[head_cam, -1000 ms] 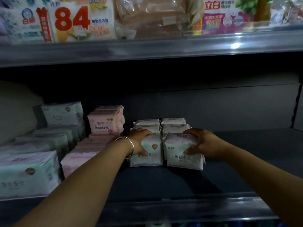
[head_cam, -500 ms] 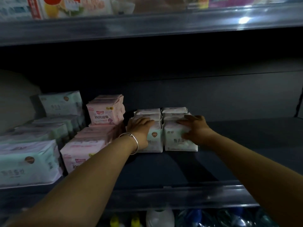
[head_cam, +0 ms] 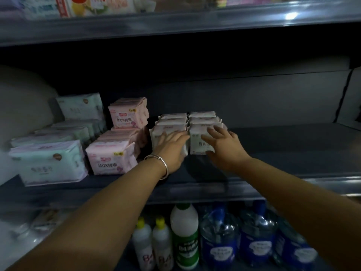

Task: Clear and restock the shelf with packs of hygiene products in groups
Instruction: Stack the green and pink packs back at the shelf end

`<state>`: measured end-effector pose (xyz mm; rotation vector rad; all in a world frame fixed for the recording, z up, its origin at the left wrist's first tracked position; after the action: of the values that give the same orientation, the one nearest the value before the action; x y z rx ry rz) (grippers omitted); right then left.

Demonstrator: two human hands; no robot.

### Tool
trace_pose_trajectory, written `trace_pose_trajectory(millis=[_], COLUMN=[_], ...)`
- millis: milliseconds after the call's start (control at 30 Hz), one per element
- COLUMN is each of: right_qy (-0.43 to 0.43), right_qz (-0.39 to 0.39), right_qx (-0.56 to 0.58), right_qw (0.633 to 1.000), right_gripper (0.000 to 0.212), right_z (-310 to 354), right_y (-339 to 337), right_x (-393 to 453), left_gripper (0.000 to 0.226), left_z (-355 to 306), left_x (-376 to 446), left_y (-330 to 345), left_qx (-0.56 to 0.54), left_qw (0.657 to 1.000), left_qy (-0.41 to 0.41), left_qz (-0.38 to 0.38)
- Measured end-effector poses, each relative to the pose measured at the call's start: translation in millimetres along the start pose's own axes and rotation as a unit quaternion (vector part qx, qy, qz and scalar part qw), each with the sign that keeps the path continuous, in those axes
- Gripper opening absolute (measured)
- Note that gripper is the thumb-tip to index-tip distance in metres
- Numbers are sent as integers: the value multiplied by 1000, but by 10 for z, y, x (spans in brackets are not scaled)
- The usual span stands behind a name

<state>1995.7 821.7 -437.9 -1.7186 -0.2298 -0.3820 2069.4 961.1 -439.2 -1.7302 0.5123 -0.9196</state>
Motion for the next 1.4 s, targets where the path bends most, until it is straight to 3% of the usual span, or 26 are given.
trace_pose_trajectory(millis=[233, 467, 733, 933, 1167, 1400], right_qy=[-26, -38, -55, -73, -76, -43], right_qz=[-40, 1, 77, 223, 356, 401], right_qx=[11, 48, 79, 53, 34, 48], right_qw=[999, 998, 992, 971, 931, 914], right_gripper=[53, 55, 61, 64, 65, 66], right_z=[246, 510, 722, 834, 1019, 1179], right_y=[4, 569, 1630, 2294, 2951, 3266], right_x=[-906, -1793, -2631, -3030, -3348, -3444], left_gripper=[57, 53, 57, 62, 66, 68], left_z=[-374, -590, -691, -616, -419, -306], left_x=[-775, -1654, -2430, -2772, -3073, -3211], left_y=[111, 775, 1919, 2686, 3220, 3478], left_qx=[-26, -52, -52, -45, -22, -4], left_qw=[999, 998, 991, 970, 947, 933], left_qy=[2, -31, -59, -99, -126, -137], left_qz=[-45, -36, 107, 216, 296, 331])
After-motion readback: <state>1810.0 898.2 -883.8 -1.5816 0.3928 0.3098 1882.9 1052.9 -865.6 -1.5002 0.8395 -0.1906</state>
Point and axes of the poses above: each hand's wrist, its own x-axis towards the middle knuckle, its own y-axis out of the palm, z = x × y, the point moved 3 cm from there along x, towards the middle knuckle, and after that the axes turned 10 degrees about -x, right-handed, at the moved point
